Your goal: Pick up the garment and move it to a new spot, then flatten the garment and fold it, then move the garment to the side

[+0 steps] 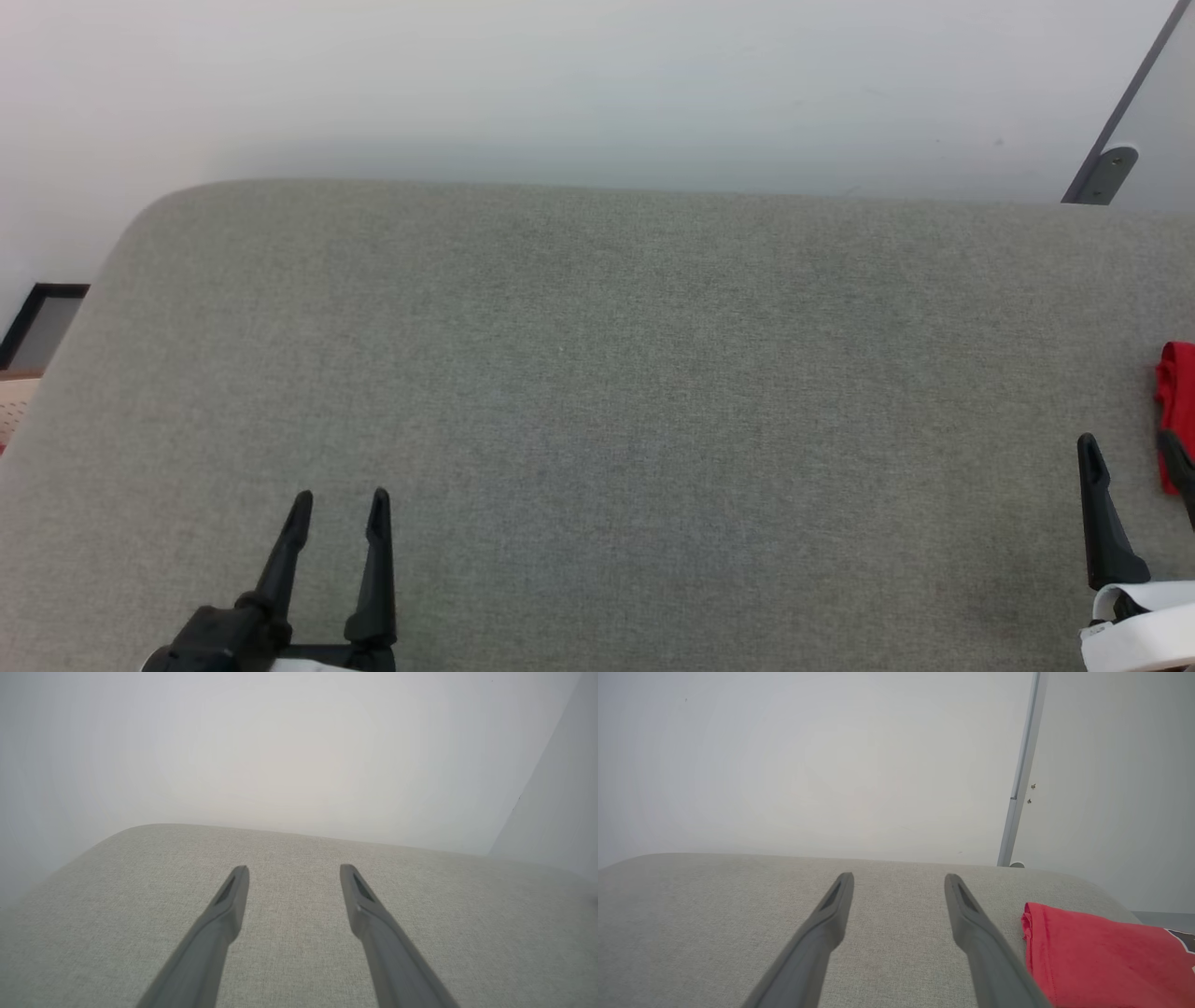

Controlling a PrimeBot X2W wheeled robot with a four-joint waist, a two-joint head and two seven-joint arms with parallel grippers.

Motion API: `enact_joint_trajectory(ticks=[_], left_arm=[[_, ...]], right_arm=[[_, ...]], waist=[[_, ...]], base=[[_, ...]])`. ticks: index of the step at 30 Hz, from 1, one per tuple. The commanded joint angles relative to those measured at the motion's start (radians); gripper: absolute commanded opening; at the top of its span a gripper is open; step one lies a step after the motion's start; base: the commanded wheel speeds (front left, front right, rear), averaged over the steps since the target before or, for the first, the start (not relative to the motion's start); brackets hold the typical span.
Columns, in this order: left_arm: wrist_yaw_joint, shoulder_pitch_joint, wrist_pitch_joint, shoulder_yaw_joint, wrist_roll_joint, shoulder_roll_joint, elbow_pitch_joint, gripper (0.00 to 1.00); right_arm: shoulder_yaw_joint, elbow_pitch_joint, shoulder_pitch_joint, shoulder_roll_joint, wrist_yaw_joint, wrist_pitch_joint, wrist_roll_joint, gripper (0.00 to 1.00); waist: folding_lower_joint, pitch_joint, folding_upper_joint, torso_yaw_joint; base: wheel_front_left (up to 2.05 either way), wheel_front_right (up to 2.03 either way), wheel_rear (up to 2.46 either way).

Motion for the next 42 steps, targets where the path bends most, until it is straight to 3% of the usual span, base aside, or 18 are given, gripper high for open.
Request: enact_joint_trajectory(ticks=[1, 7, 8, 13, 42], left_arm=[[-0.004, 0.003, 0.000, 0.000, 0.003, 0.000, 0.001, 1.00], [-0.004, 0.004, 0.000, 0.005, 0.001, -0.003, -0.004, 1.00], [-0.004, 0.003, 0.000, 0.008, 0.001, -0.003, -0.004, 0.00], [0.000, 0.013, 0.003, -0.002, -0.015, -0.007, 0.035, 0.00], [-0.001, -0.060, 0.111, -0.007, -0.541, 0.014, 0.101, 0.00]], right_arm=[[0.002, -0.006, 0.010, 0.001, -0.002, 0.005, 0.009, 1.00], [0.007, -0.018, 0.010, 0.002, -0.002, 0.015, 0.015, 1.00], [0.008, -0.020, 0.010, 0.002, -0.002, 0.016, 0.017, 0.00], [0.016, 0.022, 0.012, 0.024, 0.000, 0.021, 0.024, 0.00], [-0.003, 0.080, -0.036, 0.091, 0.000, 0.131, 0.481, 0.00]], waist=[[0.0000, 0.000, 0.0000, 0.001], [0.0000, 0.002, 0.0000, 0.005], [0.0000, 0.003, 0.0000, 0.005], [0.0000, 0.002, 0.0000, 0.004], [0.0000, -0.011, 0.0000, -0.011]], base=[[0.00, 0.00, 0.00], [0.00, 0.00, 0.00], [0.00, 0.00, 0.00], [0.00, 0.00, 0.00], [0.00, 0.00, 0.00]])
